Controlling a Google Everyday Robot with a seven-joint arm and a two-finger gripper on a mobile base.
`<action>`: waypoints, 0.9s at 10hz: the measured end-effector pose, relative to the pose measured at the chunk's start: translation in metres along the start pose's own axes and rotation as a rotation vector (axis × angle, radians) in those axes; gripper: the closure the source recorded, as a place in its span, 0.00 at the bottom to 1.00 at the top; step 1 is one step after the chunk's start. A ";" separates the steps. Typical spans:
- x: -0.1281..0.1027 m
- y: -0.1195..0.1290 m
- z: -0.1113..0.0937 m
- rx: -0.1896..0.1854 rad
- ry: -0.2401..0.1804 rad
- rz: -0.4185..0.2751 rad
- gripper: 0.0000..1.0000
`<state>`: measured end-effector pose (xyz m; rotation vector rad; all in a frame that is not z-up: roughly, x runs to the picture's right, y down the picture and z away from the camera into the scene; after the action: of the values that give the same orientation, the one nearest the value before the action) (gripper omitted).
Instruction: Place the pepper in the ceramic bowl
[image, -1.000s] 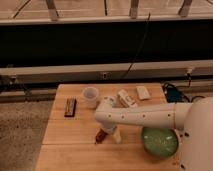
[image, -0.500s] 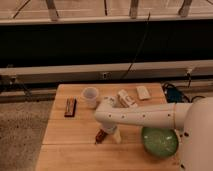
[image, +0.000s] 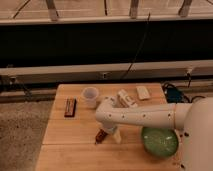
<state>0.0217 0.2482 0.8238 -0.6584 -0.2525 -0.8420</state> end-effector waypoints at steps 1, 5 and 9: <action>0.000 0.000 0.000 -0.002 -0.003 -0.001 0.20; -0.001 0.001 0.002 -0.007 -0.011 -0.002 0.20; -0.001 0.001 0.002 -0.007 -0.013 -0.003 0.20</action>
<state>0.0214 0.2504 0.8245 -0.6706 -0.2624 -0.8419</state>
